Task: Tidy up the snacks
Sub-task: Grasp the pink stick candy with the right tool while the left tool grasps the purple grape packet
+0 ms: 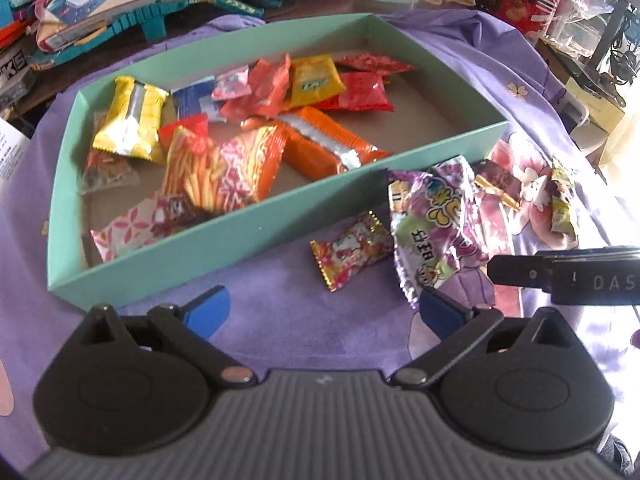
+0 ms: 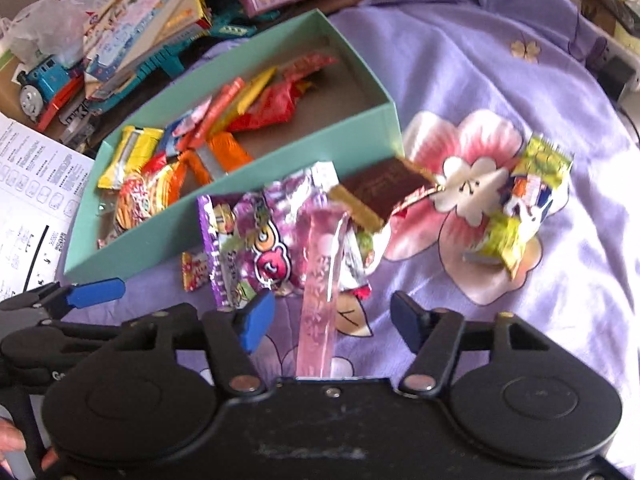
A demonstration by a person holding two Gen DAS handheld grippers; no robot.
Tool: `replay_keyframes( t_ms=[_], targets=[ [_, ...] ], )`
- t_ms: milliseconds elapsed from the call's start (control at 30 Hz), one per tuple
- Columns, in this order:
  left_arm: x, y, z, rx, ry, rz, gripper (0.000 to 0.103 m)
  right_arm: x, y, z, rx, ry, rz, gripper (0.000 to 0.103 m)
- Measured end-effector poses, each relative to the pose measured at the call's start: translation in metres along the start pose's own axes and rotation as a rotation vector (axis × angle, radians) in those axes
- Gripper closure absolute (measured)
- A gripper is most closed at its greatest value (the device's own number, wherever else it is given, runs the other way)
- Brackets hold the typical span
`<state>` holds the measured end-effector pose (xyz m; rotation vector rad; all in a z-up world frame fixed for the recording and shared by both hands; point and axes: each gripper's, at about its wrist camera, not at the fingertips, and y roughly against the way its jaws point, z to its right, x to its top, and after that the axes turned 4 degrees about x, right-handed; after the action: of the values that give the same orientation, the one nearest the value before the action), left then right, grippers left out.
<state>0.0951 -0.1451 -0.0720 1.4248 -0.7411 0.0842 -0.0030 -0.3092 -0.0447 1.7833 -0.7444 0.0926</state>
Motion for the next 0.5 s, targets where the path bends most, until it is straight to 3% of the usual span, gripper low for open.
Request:
replay_keyframes(
  t_ms=[133, 267, 500],
  targets=[
    [0.002, -0.005, -0.002, -0.01, 0.005, -0.009, 0.0, -0.004, -0.008, 0.002, 0.011, -0.015, -0.017, 0.058],
    [0.008, -0.008, 0.003, -0.025, 0.008, -0.007, 0.0, -0.007, -0.005, 0.007, 0.045, -0.023, -0.009, 0.085],
    [0.025, -0.013, 0.034, -0.056, -0.033, 0.01, 0.0, -0.008, 0.014, 0.023, -0.024, -0.006, 0.031, 0.085]
  ],
)
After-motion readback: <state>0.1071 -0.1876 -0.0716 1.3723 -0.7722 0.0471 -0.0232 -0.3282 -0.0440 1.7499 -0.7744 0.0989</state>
